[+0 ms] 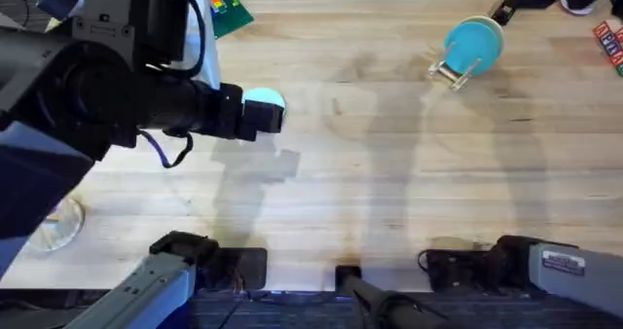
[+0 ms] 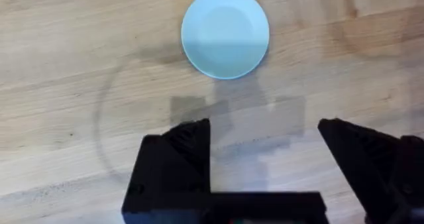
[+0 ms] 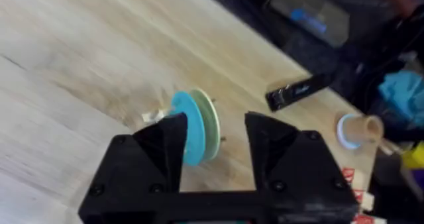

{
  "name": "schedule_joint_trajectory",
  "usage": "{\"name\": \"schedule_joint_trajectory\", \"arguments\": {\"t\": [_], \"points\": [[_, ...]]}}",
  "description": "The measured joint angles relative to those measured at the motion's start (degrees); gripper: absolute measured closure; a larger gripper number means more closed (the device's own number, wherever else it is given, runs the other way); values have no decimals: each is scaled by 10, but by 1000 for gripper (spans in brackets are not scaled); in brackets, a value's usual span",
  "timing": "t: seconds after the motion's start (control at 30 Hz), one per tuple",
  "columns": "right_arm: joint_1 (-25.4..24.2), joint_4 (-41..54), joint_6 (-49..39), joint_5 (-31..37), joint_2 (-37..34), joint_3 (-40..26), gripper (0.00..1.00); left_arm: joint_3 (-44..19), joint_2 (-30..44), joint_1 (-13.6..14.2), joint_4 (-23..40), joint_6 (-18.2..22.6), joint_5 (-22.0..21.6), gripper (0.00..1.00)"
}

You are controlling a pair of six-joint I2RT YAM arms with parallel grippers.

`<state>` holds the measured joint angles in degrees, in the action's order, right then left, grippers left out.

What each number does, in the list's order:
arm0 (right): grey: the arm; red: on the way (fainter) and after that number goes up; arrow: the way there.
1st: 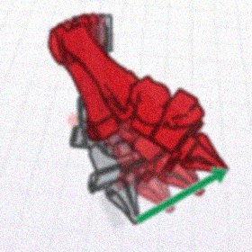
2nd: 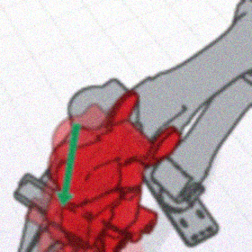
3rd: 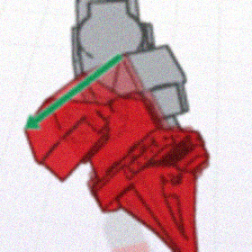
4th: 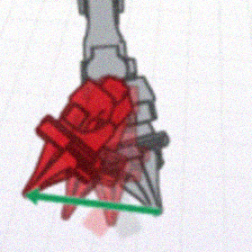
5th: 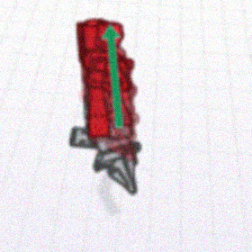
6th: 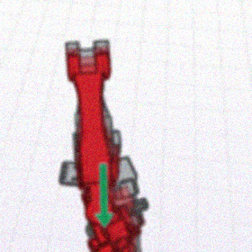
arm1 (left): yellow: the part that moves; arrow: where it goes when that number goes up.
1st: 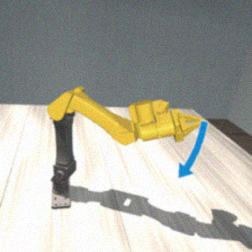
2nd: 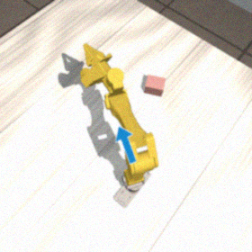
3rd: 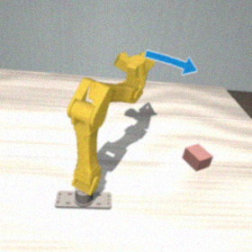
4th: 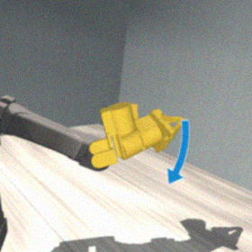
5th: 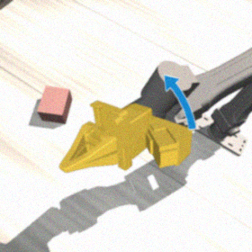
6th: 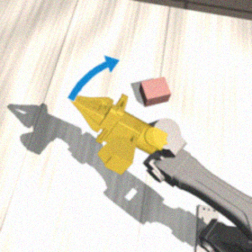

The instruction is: Pick up the plates from the table one by one and place each into a slot on the dish rack.

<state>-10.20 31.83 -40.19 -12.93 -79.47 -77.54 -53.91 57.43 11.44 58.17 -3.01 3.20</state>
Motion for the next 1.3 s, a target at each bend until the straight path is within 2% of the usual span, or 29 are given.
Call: {"name": "schedule_joint_trajectory", "arguments": {"t": [0.17,0.27,0.5,0.73,1.03,1.3], "points": [[36,1,18,0,64,-1,306,0,0,0,0,0,0,8],[58,2,38,0,97,-1,259,0,0,0,0,0,0,8],[97,25,117,0,148,-4,252,0,0,0,0,0,0,8],[133,41,244,-2,153,-4,250,0,0,0,0,0,0,8],[154,49,325,-88,153,-4,250,0,0,0,0,0,0,8],[154,124,351,-125,154,-4,250,0,0,0,0,0,0,8]]}}
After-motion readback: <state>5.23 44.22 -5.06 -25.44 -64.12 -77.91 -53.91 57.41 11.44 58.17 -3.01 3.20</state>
